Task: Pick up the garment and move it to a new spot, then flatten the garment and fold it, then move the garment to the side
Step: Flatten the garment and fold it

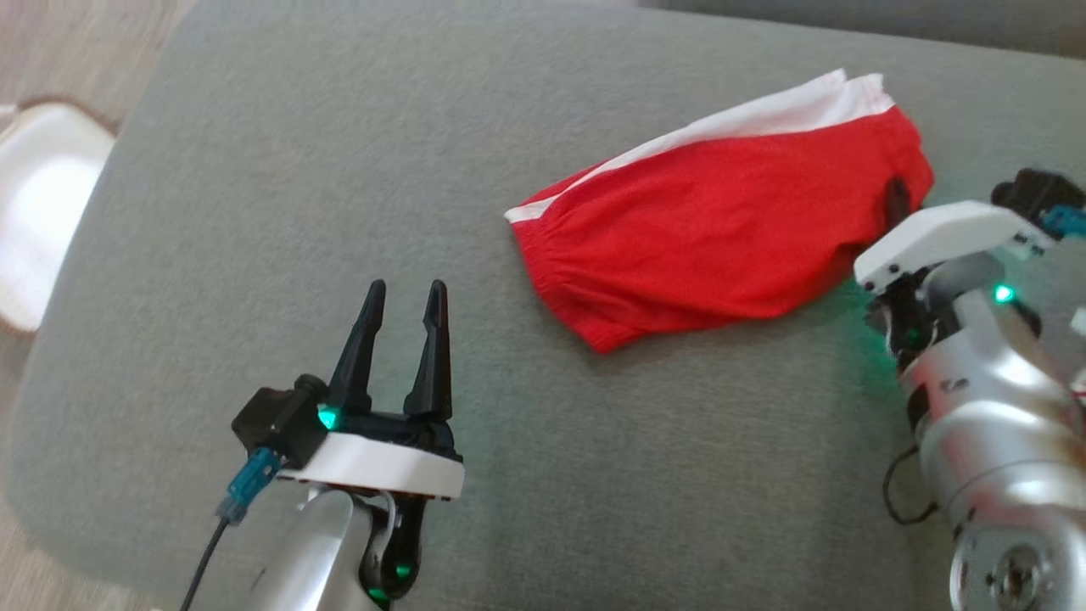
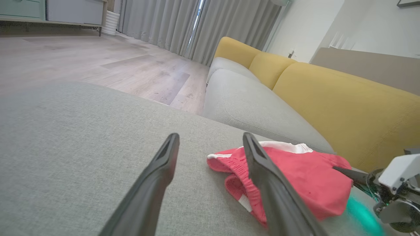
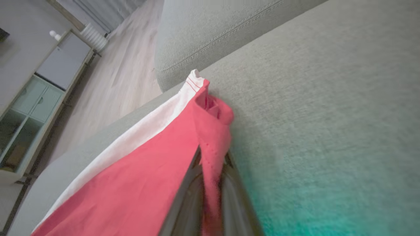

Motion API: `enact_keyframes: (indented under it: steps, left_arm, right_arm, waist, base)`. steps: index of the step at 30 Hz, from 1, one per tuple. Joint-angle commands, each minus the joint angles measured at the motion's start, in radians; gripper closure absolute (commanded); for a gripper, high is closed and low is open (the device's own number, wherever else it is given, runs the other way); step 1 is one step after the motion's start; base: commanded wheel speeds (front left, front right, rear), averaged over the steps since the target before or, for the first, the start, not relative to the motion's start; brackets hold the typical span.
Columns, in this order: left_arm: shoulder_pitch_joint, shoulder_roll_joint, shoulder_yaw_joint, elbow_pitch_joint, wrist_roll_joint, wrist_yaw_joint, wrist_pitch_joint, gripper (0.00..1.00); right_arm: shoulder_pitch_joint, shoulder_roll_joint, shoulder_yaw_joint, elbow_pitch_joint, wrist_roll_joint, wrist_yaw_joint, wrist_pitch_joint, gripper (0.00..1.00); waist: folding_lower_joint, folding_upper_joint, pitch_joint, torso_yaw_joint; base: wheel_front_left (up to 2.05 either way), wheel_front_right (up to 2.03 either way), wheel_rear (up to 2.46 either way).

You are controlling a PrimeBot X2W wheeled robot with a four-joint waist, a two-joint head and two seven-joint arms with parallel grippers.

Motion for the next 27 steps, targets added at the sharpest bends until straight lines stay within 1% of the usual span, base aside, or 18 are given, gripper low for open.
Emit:
enact_keyframes:
  steps: [1,5,10,11,15,20,27]
  left_arm:
    - [-0.011,0.004,0.040,-0.024,0.011,-0.003,-0.010,0.00]
    - [0.012,0.004,0.046,-0.016,0.022,-0.011,-0.010,0.00]
    - [0.037,0.004,0.058,-0.016,0.021,-0.015,-0.010,0.00]
    - [0.050,0.004,0.062,-0.017,0.023,-0.015,-0.010,0.00]
    - [0.076,0.004,0.057,-0.011,0.037,-0.020,-0.010,0.00]
    - [0.095,0.004,0.061,-0.012,0.048,-0.025,-0.010,0.00]
    - [0.096,0.004,0.054,-0.013,0.056,-0.032,-0.010,0.00]
  right_arm:
    - [0.011,0.020,0.049,-0.016,0.047,-0.001,-0.025,1.00]
    - [0.092,0.020,0.177,-0.045,0.217,-0.001,-0.068,1.00]
    - [0.229,0.020,0.271,-0.142,0.398,-0.001,-0.112,1.00]
    - [0.281,0.020,0.291,-0.179,0.447,-0.001,-0.132,1.00]
    - [0.365,0.020,0.309,-0.241,0.495,-0.001,-0.167,1.00]
    - [0.440,0.020,0.283,-0.288,0.525,-0.001,-0.192,1.00]
    - [0.463,0.020,0.284,-0.315,0.547,-0.001,-0.203,1.00]
  waist:
    - [-0.0001,0.0000,-0.032,-0.035]
    - [-0.0001,0.0000,-0.077,-0.090]
    - [-0.0001,0.0000,-0.122,-0.145]
    - [-0.0001,0.0000,-0.139,-0.163]
    - [-0.0001,0.0000,-0.163,-0.191]
    - [-0.0001,0.0000,-0.175,-0.206]
    - [-0.0001,0.0000,-0.171,-0.199]
  base:
    - [0.00,0.00,0.00]
    - [0.00,0.00,0.00]
    - [0.00,0.00,0.00]
    - [0.00,0.00,0.00]
    - [0.00,0.00,0.00]
    - [0.00,0.00,0.00]
    - [0.00,0.00,0.00]
